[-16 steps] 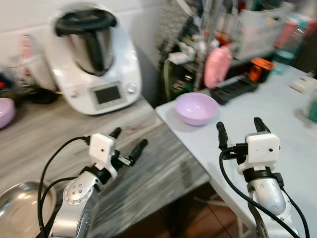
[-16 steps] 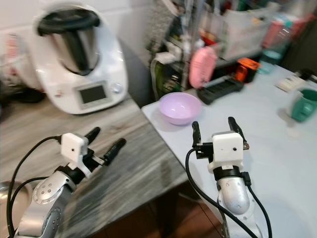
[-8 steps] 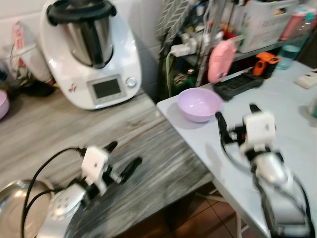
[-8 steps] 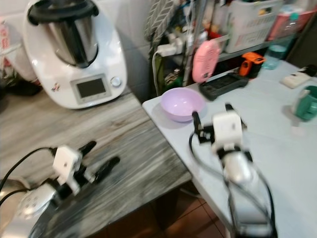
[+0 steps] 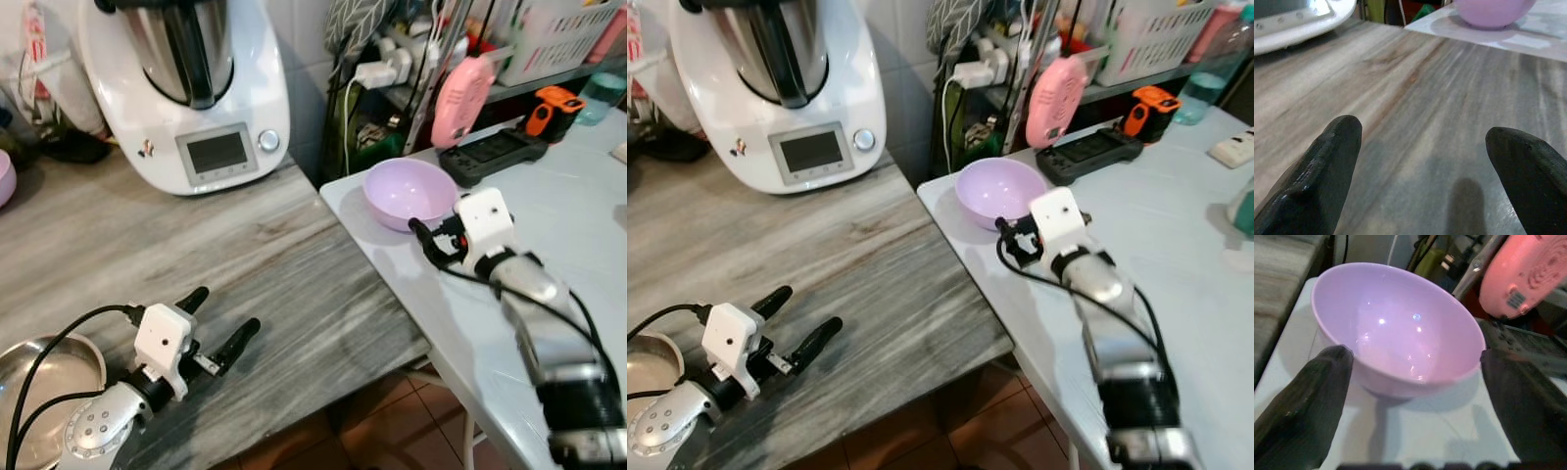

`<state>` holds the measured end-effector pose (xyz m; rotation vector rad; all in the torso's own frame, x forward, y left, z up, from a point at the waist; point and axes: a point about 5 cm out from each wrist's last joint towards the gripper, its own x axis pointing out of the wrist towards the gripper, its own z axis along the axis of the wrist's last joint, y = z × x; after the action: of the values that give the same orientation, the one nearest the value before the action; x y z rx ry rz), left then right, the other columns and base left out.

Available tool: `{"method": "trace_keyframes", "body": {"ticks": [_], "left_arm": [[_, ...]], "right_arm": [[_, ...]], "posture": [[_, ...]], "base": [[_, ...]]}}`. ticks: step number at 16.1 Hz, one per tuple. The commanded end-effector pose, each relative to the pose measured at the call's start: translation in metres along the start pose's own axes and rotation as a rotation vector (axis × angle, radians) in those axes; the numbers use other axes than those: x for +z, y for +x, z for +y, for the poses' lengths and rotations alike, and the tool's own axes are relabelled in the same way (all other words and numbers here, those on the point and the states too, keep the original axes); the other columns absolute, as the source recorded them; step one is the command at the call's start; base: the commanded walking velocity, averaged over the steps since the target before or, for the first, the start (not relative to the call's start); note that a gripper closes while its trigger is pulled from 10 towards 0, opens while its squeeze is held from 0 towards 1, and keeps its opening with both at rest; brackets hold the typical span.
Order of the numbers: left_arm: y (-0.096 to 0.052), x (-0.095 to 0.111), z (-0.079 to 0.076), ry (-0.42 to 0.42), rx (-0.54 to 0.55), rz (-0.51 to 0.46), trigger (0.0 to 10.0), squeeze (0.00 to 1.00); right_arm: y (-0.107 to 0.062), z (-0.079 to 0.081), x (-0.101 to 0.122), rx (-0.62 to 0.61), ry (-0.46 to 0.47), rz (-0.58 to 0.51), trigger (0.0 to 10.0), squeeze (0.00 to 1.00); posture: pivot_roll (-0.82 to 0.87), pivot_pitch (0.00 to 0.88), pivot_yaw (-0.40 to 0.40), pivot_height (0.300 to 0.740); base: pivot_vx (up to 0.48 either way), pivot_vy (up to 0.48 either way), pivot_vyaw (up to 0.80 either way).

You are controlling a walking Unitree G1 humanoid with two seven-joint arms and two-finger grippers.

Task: Setting the table

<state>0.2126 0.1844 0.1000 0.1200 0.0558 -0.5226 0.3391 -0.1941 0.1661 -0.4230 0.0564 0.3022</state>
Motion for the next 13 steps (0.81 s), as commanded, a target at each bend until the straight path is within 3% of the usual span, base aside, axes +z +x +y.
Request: {"method": "trace_keyframes", "body": {"ticks": [1,5,8,11,12,13], "left_arm": [[-0.002,0.002,0.001,0.004,0.011,0.004,10.0,0.0],[0.0,0.004,0.002,-0.007,0.019,0.002,10.0,0.0],[0.001,0.005,0.001,-0.01,0.024,0.0,10.0,0.0],[0.001,0.005,0.0,-0.012,0.025,0.001,10.0,0.0],[0.002,0.005,0.0,-0.013,0.026,0.002,10.0,0.0],[0.002,0.005,0.0,-0.014,0.025,0.003,10.0,0.0]], "right_arm": [[0.003,0.001,0.001,0.035,-0.028,0.003,10.0,0.0],[0.015,-0.001,0.005,0.111,-0.125,0.001,10.0,0.0],[0.02,0.007,0.007,0.189,-0.169,-0.016,10.0,0.0],[0.023,0.005,0.005,0.188,-0.215,-0.013,10.0,0.0],[0.024,0.003,0.005,0.186,-0.218,-0.021,10.0,0.37],[0.024,0.001,0.005,0.185,-0.229,-0.017,10.0,1.0]], "posture": [[0.06,0.157,0.015,0.74],[0.06,0.156,0.013,0.74],[0.06,0.151,0.013,0.74],[0.06,0.148,0.013,0.74],[0.06,0.148,0.013,0.74],[0.07,0.148,0.012,0.74]], "base": [[0.0,0.0,0.0],[0.0,0.0,0.0],[0.0,0.0,0.0],[0.0,0.0,0.0],[0.0,0.0,0.0],[0.0,0.0,0.0]]}}
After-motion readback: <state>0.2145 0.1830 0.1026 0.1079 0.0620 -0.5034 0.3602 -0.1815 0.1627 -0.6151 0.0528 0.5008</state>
